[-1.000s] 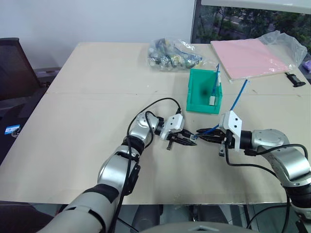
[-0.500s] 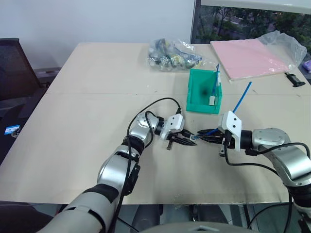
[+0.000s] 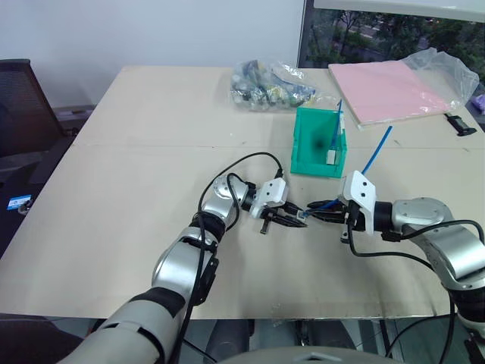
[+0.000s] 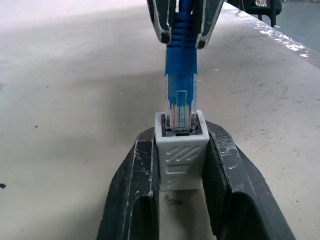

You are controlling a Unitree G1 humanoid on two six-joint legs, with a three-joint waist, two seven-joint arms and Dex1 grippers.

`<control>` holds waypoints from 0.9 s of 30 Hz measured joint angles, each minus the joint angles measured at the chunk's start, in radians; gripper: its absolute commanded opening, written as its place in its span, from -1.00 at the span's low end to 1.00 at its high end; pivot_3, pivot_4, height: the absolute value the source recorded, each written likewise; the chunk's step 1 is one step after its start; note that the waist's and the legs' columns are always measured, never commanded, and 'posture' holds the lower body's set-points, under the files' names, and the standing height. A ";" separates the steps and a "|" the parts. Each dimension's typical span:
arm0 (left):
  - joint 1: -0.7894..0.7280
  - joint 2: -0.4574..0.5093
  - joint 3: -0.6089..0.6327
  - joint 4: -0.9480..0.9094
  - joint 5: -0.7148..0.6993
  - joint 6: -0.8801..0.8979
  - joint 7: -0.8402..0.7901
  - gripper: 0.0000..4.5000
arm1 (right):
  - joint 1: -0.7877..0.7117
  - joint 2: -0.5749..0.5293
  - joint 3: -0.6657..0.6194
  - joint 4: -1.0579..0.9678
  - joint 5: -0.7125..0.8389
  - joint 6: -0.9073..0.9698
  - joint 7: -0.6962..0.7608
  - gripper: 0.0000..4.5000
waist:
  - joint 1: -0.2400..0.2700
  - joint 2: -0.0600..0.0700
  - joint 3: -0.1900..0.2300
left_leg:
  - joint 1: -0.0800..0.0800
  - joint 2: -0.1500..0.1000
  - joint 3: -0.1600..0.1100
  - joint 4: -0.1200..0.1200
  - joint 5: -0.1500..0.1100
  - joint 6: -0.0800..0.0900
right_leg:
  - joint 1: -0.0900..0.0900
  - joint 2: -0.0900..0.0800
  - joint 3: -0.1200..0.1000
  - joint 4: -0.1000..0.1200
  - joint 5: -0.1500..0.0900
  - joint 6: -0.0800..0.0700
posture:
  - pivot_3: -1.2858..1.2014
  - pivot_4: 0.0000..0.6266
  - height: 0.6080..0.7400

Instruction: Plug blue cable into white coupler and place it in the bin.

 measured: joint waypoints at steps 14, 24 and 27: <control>0.000 0.000 -0.001 0.000 0.000 0.000 0.002 -0.75 | 0.000 0.000 0.000 -0.026 0.006 0.021 -0.027 -1.00 | 0.000 0.000 0.000 | 0.000 0.000 0.000 0.000 0.000 0.000 | 0.000 0.000 0.000 0.000 0.000 0.000 | 0.03 -0.52 1.00; 0.000 0.000 -0.004 0.000 0.000 0.000 0.006 -0.75 | -0.002 -0.003 0.011 -0.044 -0.002 0.053 -0.051 -1.00 | 0.000 0.000 0.000 | 0.000 0.000 0.000 0.000 0.000 0.000 | 0.000 0.000 0.000 0.000 0.000 0.000 | 0.03 -0.52 1.00; 0.000 0.000 -0.004 -0.001 0.000 0.001 0.008 -0.75 | -0.002 -0.007 0.011 -0.062 0.001 0.075 -0.053 -1.00 | 0.000 0.000 0.000 | 0.000 0.000 -0.001 0.000 0.000 0.000 | 0.000 0.000 0.000 0.000 0.000 0.000 | 0.03 -0.52 1.00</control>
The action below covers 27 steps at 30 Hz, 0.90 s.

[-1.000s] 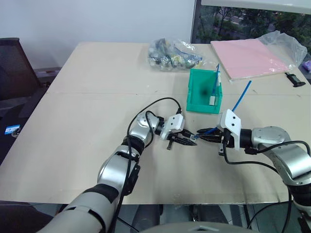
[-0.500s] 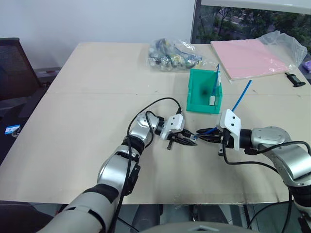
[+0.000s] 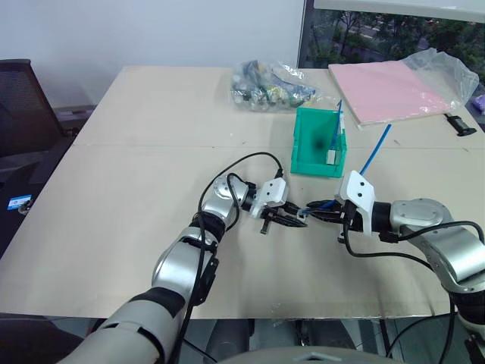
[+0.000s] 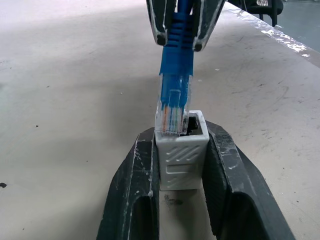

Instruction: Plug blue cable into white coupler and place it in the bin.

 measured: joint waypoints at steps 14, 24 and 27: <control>0.000 0.001 -0.005 -0.002 0.000 0.002 0.002 -0.75 | -0.002 -0.023 -0.004 -0.033 0.032 0.083 -0.026 -1.00 | 0.000 0.000 0.000 | 0.000 0.000 0.000 0.000 0.000 0.000 | 0.000 0.000 0.000 0.000 0.000 0.000 | 0.03 -0.52 1.00; 0.000 0.002 -0.011 -0.007 0.000 0.002 0.005 -0.75 | -0.053 -0.035 -0.004 -0.051 0.071 0.169 -0.044 -1.00 | 0.000 0.000 0.000 | 0.000 0.000 -0.001 0.000 0.000 0.000 | 0.000 0.000 0.000 0.000 0.000 0.000 | 0.03 -0.52 1.00; 0.000 0.002 -0.013 -0.009 0.000 0.002 0.005 -0.75 | -0.064 -0.037 -0.004 -0.052 0.074 0.184 -0.054 -1.00 | 0.000 0.000 0.000 | 0.000 0.000 -0.001 0.000 0.000 0.000 | 0.000 0.000 0.000 0.000 0.000 0.000 | 0.03 -0.52 1.00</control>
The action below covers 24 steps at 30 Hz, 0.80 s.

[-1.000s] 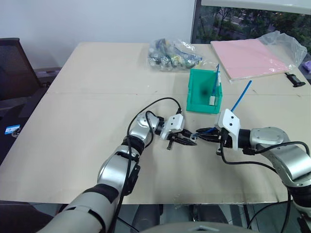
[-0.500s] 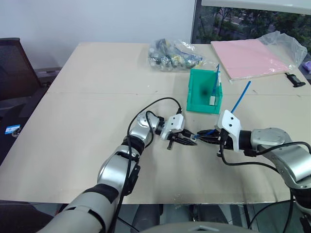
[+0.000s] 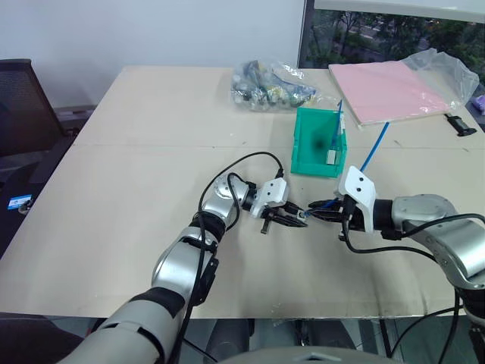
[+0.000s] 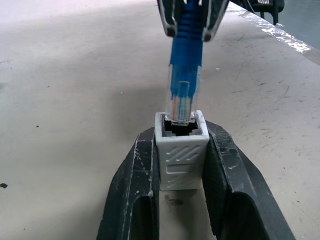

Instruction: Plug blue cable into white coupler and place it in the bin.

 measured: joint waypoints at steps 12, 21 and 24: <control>0.000 0.002 -0.001 -0.003 0.000 0.001 0.001 -0.75 | -0.025 -0.011 0.032 -0.012 0.000 0.037 -0.021 -1.00 | 0.000 0.000 0.000 | 0.000 0.000 0.000 0.000 0.000 0.000 | 0.000 0.000 0.000 0.000 0.000 0.000 | 0.03 -0.52 1.00; 0.000 0.003 -0.002 -0.005 0.000 0.001 0.001 -0.75 | -0.030 -0.026 0.032 -0.034 0.006 0.069 -0.021 -1.00 | 0.000 0.000 0.000 | 0.000 0.000 0.000 0.000 0.000 0.000 | 0.000 0.000 0.000 0.000 0.000 0.000 | 0.03 -0.52 1.00; 0.000 0.003 -0.002 -0.005 0.000 0.001 0.001 -0.75 | -0.031 -0.026 0.033 -0.036 0.007 0.073 -0.023 -1.00 | 0.000 0.000 0.000 | 0.000 0.000 0.000 0.000 0.000 0.000 | 0.000 0.000 0.000 0.000 0.000 0.000 | 0.03 -0.52 1.00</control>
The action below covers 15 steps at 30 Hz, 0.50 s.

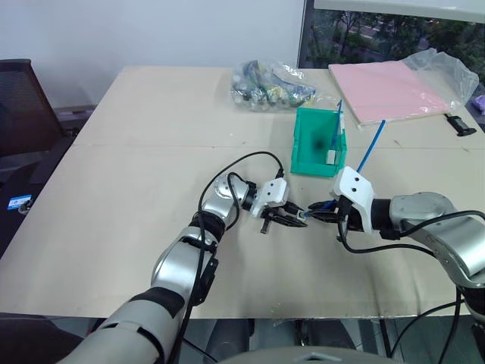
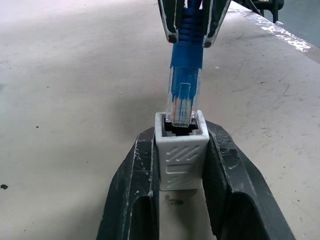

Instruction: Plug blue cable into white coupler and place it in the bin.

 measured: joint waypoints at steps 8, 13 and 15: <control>0.000 0.001 0.000 0.000 0.000 0.003 0.000 -0.75 | -0.021 0.007 0.024 -0.001 -0.003 0.018 -0.016 -1.00 | -0.001 0.000 0.000 | 0.000 0.000 0.000 0.000 0.000 0.000 | 0.000 0.000 0.000 0.000 0.000 0.000 | 0.03 -0.52 1.00; 0.000 0.003 0.000 0.000 0.000 0.008 0.000 -0.75 | -0.050 0.014 0.041 0.002 -0.008 0.033 -0.023 -1.00 | -0.002 0.000 0.000 | 0.000 0.000 0.000 0.000 0.000 0.000 | 0.000 0.000 0.000 0.000 0.000 0.000 | 0.03 -0.52 1.00; 0.000 0.003 -0.001 0.000 0.000 0.011 0.000 -0.75 | -0.064 0.023 0.046 0.008 -0.012 0.035 -0.026 -1.00 | -0.002 0.000 0.000 | 0.000 0.000 0.000 0.000 0.000 0.000 | 0.000 0.000 0.000 0.000 0.000 0.000 | 0.03 -0.52 1.00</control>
